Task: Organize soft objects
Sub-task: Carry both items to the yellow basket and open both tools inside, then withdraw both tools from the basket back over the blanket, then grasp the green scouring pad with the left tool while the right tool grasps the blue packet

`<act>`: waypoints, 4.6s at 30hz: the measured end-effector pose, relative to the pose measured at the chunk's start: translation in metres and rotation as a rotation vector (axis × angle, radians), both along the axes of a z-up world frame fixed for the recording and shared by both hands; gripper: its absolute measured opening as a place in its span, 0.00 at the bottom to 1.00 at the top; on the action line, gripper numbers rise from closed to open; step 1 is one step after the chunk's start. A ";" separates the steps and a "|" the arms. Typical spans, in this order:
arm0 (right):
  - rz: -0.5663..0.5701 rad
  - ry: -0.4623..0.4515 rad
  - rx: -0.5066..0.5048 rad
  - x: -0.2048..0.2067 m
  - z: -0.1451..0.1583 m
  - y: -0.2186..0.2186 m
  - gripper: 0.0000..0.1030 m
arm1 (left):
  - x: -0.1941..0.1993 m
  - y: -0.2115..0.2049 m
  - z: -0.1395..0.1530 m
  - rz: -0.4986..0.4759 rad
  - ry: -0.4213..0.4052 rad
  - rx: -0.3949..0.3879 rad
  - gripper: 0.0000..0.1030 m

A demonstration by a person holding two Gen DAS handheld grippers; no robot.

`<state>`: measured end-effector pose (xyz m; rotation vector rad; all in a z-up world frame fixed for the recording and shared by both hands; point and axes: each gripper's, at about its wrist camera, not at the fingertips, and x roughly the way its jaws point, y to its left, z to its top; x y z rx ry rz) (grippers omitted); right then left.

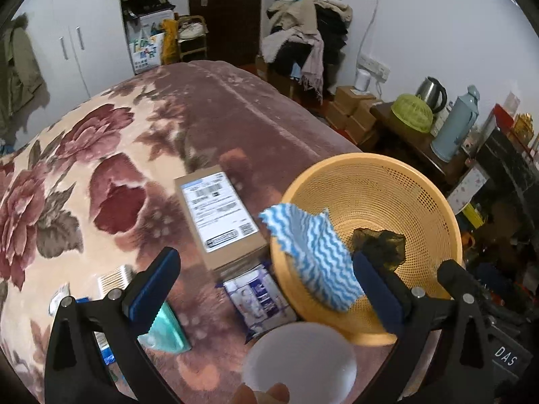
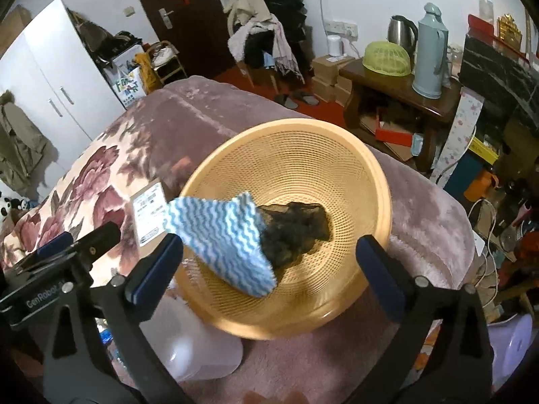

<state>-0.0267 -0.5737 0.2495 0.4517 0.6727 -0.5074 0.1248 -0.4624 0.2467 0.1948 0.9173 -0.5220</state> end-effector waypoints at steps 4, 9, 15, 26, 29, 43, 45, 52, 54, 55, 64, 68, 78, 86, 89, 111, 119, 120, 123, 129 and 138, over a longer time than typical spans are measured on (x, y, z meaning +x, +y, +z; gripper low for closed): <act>0.026 -0.001 -0.028 -0.002 0.010 0.022 1.00 | -0.004 0.030 0.009 0.030 0.004 -0.011 1.00; 0.056 0.010 -0.043 -0.003 0.013 0.050 1.00 | -0.013 0.066 0.015 0.057 0.000 -0.002 1.00; 0.101 0.017 -0.064 -0.004 0.014 0.086 1.00 | -0.021 0.120 0.021 0.100 -0.004 -0.020 1.00; 0.214 0.044 -0.108 0.011 0.007 0.160 1.00 | -0.027 0.220 0.020 0.188 -0.001 -0.023 1.00; 0.246 0.053 -0.113 0.016 0.001 0.179 1.00 | -0.028 0.249 0.017 0.216 0.007 -0.034 1.00; 0.411 0.158 -0.097 0.047 -0.059 0.263 1.00 | -0.028 0.368 -0.055 0.370 0.123 -0.020 1.00; 0.439 0.179 -0.092 0.052 -0.071 0.274 1.00 | -0.028 0.384 -0.069 0.400 0.149 -0.021 1.00; 0.505 0.262 -0.068 0.070 -0.115 0.301 1.00 | -0.025 0.424 -0.112 0.466 0.216 -0.017 0.99; 0.514 0.279 -0.066 0.073 -0.124 0.305 1.00 | -0.025 0.430 -0.123 0.471 0.231 -0.013 0.99; 0.520 0.289 -0.064 0.075 -0.130 0.307 1.00 | -0.025 0.433 -0.129 0.474 0.242 -0.011 1.00; 0.568 0.352 -0.050 0.092 -0.164 0.324 0.99 | -0.025 0.450 -0.166 0.502 0.306 -0.006 0.99; 0.605 0.366 -0.071 0.100 -0.175 0.336 0.86 | -0.023 0.451 -0.173 0.504 0.320 -0.009 0.99; 0.656 0.462 -0.076 0.123 -0.211 0.346 0.37 | -0.013 0.452 -0.189 0.517 0.351 -0.027 0.99; 0.645 0.426 -0.005 0.118 -0.210 0.326 0.31 | 0.002 0.448 -0.206 0.539 0.387 -0.125 0.98; 0.648 0.421 0.003 0.115 -0.210 0.324 0.31 | 0.006 0.445 -0.207 0.548 0.382 -0.185 0.88; 0.642 0.413 0.031 0.119 -0.214 0.320 0.32 | 0.020 0.449 -0.209 0.525 0.431 -0.508 0.34; 0.642 0.406 0.043 0.118 -0.214 0.318 0.32 | 0.012 0.425 -0.166 0.392 0.377 -0.575 0.32; 0.641 0.406 0.044 0.118 -0.214 0.318 0.32 | 0.014 0.417 -0.163 0.383 0.367 -0.550 0.32; 0.638 0.405 0.047 0.118 -0.214 0.317 0.32 | 0.024 0.396 -0.166 0.383 0.358 -0.428 0.32; 0.639 0.402 0.059 0.118 -0.214 0.314 0.32 | 0.041 0.387 -0.195 0.461 0.416 -0.354 0.34; 0.654 0.375 0.037 0.112 -0.207 0.317 0.28 | 0.011 0.401 -0.166 0.448 0.330 -0.250 0.06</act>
